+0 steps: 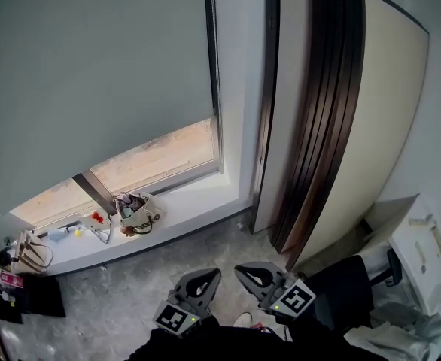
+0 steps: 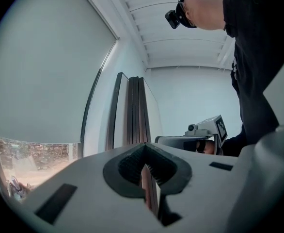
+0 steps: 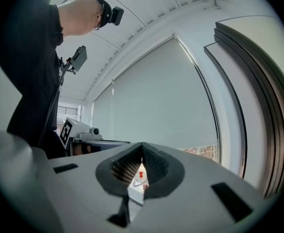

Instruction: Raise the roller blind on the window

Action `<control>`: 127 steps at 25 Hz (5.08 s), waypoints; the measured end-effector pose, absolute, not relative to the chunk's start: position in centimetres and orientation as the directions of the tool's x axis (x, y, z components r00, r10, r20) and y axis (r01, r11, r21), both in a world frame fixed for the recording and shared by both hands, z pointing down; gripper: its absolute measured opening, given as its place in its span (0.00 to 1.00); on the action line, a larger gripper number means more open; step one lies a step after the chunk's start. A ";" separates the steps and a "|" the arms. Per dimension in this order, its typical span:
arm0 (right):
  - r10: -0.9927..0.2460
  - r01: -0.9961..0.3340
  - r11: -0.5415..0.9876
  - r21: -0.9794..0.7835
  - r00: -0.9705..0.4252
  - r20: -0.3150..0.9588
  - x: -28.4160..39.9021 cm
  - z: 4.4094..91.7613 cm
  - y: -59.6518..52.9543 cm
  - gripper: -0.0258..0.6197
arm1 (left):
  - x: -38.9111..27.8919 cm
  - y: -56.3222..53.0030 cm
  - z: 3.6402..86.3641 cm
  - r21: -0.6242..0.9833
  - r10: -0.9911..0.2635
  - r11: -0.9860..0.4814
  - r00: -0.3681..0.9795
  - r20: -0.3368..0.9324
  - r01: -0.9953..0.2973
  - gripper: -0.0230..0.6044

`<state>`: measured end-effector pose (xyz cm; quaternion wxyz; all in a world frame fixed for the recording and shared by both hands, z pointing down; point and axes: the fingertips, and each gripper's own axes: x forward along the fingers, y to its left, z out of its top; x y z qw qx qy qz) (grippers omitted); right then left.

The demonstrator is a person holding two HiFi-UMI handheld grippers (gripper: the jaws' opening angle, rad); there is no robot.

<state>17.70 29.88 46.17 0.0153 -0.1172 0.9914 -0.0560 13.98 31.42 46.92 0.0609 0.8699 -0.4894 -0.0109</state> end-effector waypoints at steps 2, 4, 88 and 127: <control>-0.239 -0.236 0.964 -0.124 -0.971 -0.005 16.3 46.6 27.5 0.04 | 12.3 29.1 47.2 0.109 -0.857 -0.509 0.514 0.032 -0.854 0.04; -0.239 -0.238 0.965 -0.111 -0.971 0.003 14.3 46.7 25.2 0.04 | 10.2 26.7 46.9 0.130 -0.859 -0.505 0.512 0.025 -0.853 0.04; -0.636 -0.635 0.771 -0.039 -0.771 -0.035 4.9 41.9 -19.9 0.04 | -3.5 -40.2 32.5 -0.043 -0.703 -0.709 0.710 -0.037 -0.704 0.05; -0.305 -0.303 0.952 -0.033 -0.949 -0.083 -7.0 30.3 -25.9 0.08 | -5.3 -23.3 52.8 0.209 -0.619 -0.770 0.786 -0.016 -0.602 0.05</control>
